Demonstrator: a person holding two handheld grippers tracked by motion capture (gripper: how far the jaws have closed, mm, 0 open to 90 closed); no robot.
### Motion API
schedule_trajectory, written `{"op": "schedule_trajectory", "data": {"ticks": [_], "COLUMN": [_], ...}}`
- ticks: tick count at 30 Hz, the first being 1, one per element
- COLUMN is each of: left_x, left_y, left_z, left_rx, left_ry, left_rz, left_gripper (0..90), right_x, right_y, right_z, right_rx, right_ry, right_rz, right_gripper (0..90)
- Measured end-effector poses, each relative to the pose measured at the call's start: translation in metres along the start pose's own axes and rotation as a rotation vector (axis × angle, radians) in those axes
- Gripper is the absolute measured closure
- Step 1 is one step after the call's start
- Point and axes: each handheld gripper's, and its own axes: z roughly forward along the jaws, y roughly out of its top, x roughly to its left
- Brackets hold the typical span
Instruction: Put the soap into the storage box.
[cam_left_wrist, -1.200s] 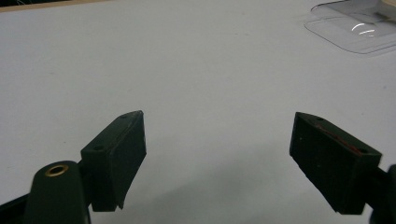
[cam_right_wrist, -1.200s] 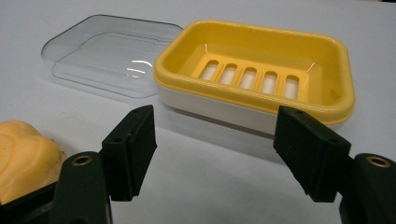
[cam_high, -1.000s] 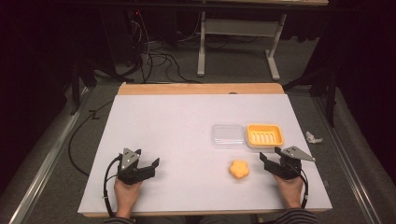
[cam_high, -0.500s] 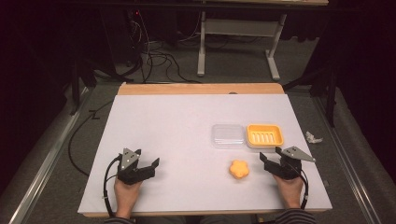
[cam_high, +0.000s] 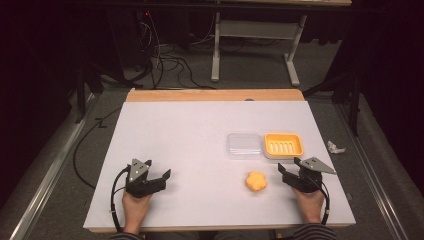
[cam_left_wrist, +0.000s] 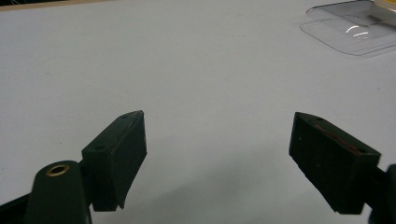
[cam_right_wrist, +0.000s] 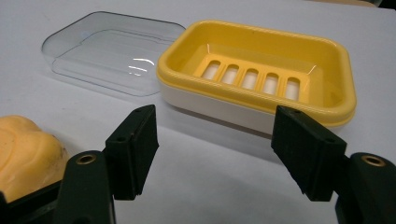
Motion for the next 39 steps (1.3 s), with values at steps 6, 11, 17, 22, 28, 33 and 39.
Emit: {"op": "schedule_trajectory", "data": {"ticks": [6,11,17,22,28,33,39], "left_x": [-0.001,0.0,0.0,0.0,0.0,0.0,0.0], "left_y": [0.0,0.0,0.0,0.001,0.001,0.001,0.001], "left_z": [0.0,0.0,0.0,0.001,0.001,0.001,0.002], "left_rx": [-0.001,0.0,0.005,0.015,0.016,0.018,0.017], "left_ry": [-0.008,-0.011,0.0,0.0,0.003,0.001,0.003], "left_rz": [0.009,0.007,-0.001,0.001,0.002,0.003,-0.005], "left_gripper": [19.2,19.1,19.0,18.8,18.7,18.7,18.8], "right_x": [-0.003,-0.004,-0.004,-0.004,0.0,0.008,0.015], "right_y": [0.0,0.001,0.001,-0.001,0.001,0.002,0.004], "right_z": [-0.001,-0.001,-0.003,-0.004,-0.007,-0.011,-0.012], "right_rx": [-0.008,-0.016,-0.025,-0.044,-0.039,-0.022,0.005], "right_ry": [0.013,0.017,0.022,0.036,0.052,0.075,0.103], "right_rz": [0.017,0.026,0.053,0.057,0.047,0.012,0.004], "right_gripper": [32.0,31.9,31.5,31.4,31.4,31.4,30.9]}}
